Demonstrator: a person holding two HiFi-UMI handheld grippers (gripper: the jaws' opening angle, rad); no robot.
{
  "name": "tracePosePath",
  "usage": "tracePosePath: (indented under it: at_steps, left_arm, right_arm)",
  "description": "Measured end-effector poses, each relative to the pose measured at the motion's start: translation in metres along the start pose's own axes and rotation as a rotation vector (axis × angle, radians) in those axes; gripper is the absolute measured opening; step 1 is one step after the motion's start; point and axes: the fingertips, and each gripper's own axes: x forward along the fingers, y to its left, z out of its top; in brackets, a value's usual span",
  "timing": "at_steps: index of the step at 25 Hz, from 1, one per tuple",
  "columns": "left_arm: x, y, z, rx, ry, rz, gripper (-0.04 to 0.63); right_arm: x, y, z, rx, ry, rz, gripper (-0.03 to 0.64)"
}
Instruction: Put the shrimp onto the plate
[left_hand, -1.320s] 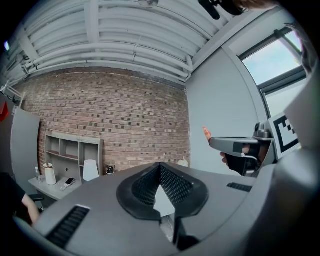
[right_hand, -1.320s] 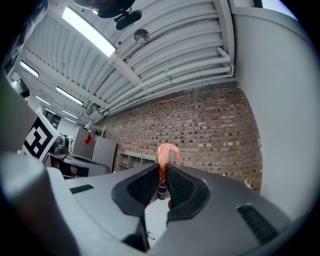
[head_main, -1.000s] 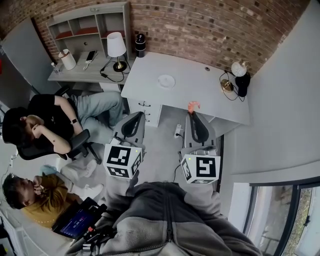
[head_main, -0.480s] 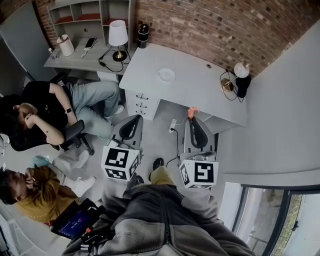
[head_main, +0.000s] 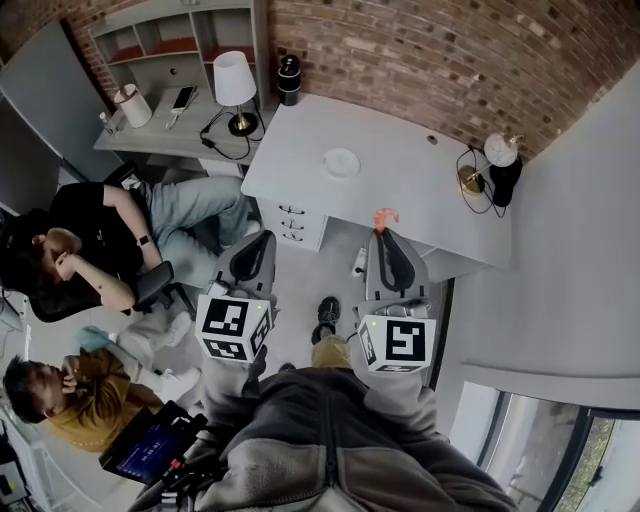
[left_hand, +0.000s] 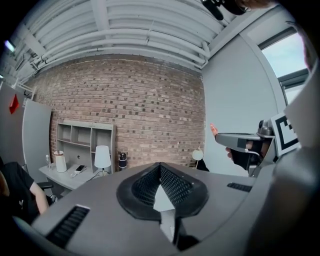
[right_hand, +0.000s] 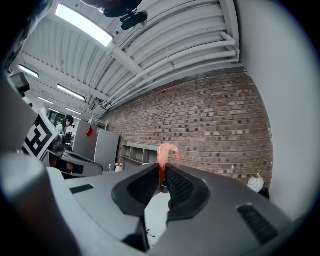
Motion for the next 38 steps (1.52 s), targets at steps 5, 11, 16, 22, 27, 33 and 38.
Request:
tracePosePath:
  at_steps: [5, 11, 16, 22, 27, 33, 38]
  left_arm:
    - [0.067, 0.01, 0.024, 0.02, -0.034, 0.023, 0.005]
    - [0.144, 0.002, 0.059, 0.045, -0.059, 0.001, 0.005]
    - [0.191, -0.002, 0.076, 0.044, -0.069, -0.017, 0.005]
    - [0.233, -0.013, 0.085, 0.066, -0.069, -0.029, 0.005]
    - [0.265, -0.026, 0.091, 0.059, -0.066, -0.058, 0.005]
    - [0.297, -0.04, 0.09, 0.07, -0.027, -0.087, 0.005]
    - [0.316, -0.046, 0.082, 0.057, 0.013, -0.123, 0.005]
  right_arm:
    - [0.053, -0.043, -0.001, 0.012, -0.032, 0.004, 0.037]
    - [0.106, -0.098, 0.004, 0.031, -0.053, -0.005, 0.037]
    - [0.138, -0.131, 0.005, 0.03, -0.057, -0.003, 0.037]
    - [0.161, -0.163, -0.004, 0.049, -0.052, -0.005, 0.037]
    - [0.177, -0.182, -0.005, 0.077, -0.059, 0.006, 0.037]
    - [0.19, -0.203, -0.017, 0.11, -0.029, 0.006, 0.037]
    - [0.191, -0.21, -0.033, 0.132, 0.012, 0.007, 0.037]
